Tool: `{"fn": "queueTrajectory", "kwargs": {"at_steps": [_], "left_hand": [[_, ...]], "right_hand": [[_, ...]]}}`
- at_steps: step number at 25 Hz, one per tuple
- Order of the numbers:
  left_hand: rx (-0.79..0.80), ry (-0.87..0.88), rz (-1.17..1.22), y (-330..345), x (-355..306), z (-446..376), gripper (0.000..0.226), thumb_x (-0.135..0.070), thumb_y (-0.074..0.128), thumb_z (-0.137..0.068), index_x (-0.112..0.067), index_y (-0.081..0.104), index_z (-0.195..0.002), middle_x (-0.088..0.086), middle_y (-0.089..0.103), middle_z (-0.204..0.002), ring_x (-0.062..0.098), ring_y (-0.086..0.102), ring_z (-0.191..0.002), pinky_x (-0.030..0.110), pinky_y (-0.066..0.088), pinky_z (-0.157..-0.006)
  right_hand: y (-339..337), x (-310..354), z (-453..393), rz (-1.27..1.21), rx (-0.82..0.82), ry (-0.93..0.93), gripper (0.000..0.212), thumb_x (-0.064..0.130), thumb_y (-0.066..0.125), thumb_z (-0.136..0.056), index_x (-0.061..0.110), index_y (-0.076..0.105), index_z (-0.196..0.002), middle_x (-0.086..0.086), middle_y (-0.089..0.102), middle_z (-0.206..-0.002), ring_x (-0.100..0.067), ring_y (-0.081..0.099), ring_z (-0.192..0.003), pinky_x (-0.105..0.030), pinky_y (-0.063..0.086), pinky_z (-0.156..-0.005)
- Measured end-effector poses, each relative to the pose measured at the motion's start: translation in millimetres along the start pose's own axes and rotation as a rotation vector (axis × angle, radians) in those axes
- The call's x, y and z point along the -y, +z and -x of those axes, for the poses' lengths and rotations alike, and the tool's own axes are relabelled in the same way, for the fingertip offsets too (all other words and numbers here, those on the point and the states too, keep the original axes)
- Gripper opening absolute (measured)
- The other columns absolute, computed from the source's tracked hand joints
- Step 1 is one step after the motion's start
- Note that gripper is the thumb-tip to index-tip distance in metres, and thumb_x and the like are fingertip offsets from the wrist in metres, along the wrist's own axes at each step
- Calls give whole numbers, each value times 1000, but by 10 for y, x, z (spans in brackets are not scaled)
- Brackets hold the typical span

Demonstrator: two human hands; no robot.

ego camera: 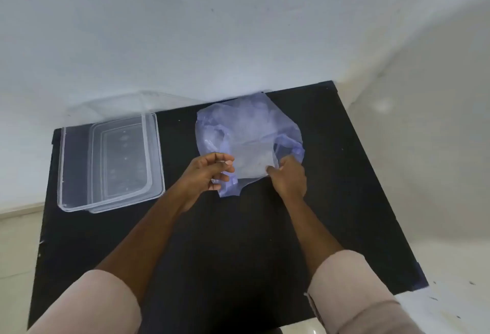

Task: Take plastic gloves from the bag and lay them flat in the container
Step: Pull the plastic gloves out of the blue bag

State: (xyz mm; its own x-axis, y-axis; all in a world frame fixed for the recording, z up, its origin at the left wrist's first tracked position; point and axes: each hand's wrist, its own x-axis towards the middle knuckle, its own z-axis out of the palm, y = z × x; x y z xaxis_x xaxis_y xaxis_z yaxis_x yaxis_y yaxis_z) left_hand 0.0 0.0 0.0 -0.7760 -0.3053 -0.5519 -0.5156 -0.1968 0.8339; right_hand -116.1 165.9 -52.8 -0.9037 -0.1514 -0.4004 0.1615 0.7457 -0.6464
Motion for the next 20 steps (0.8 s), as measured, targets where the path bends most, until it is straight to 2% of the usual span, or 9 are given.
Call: {"fn": "queueTrajectory", "kwargs": {"at_steps": [3,5,6,7,9,12,14,17,20], "left_hand": [[-5,-7,-10,-26,-15,-135,19,-21,61,-92,-16,68,-108,7,71,-99,23,64,-85,35,51,-80],[-17,-20,-2,-29,-5,-188,17,-21,60,-92,-18,68,-106,7,71,-100,24,64,-87,37,51,-82],[-20,-21,-2,-30,1,-203,17,-21,60,-92,-18,68,-106,7,71,-100,24,65,-87,38,51,-83],[-20,-23,-3,-36,5,-229,17,-22,60,-92,-18,68,-107,7,71,-100,23,65,-87,37,51,-83],[-13,-26,-5,-24,20,-260,19,-22,60,-92,-17,67,-108,6,70,-101,22,65,-87,34,52,-79],[9,-50,-25,37,24,-278,22,-24,59,-93,-16,67,-112,5,69,-102,22,66,-86,31,53,-76],[42,-88,-48,70,51,-312,23,-25,59,-94,-21,67,-114,5,69,-106,23,66,-85,34,54,-80],[61,-146,-66,88,86,-330,31,-27,63,-90,-29,63,-122,3,64,-118,26,66,-91,40,54,-89],[49,-109,-30,78,89,-269,29,-23,62,-91,-32,61,-119,2,62,-119,30,63,-102,42,52,-92]], "right_hand": [[66,70,-145,105,-1,101,58,35,68,-82,7,45,-127,-15,57,-124,-37,60,-106,-41,49,-78],[124,130,-203,98,0,148,48,32,67,-82,8,51,-120,-16,60,-117,-35,62,-101,-42,51,-79],[136,150,-231,30,-10,117,30,27,67,-82,8,58,-102,-14,64,-103,-32,64,-92,-41,53,-75],[152,172,-245,-94,-18,77,17,22,69,-81,8,59,-82,-11,64,-86,-28,64,-80,-40,54,-70],[181,214,-224,-394,-31,46,23,12,70,-79,11,52,-64,-6,57,-67,-21,58,-65,-37,52,-66],[258,262,-160,-858,48,268,16,6,64,-82,14,54,-72,-8,61,-81,-26,61,-78,-44,55,-75],[310,230,-165,-867,39,308,10,7,60,-83,15,57,-78,-14,64,-92,-30,64,-85,-46,57,-76],[191,96,-109,-784,-32,249,6,6,58,-81,12,59,-80,-15,65,-89,-27,65,-77,-41,57,-67],[-62,-225,87,-741,-38,264,7,6,60,-84,12,61,-79,-12,64,-84,-22,63,-73,-35,57,-63]]}}
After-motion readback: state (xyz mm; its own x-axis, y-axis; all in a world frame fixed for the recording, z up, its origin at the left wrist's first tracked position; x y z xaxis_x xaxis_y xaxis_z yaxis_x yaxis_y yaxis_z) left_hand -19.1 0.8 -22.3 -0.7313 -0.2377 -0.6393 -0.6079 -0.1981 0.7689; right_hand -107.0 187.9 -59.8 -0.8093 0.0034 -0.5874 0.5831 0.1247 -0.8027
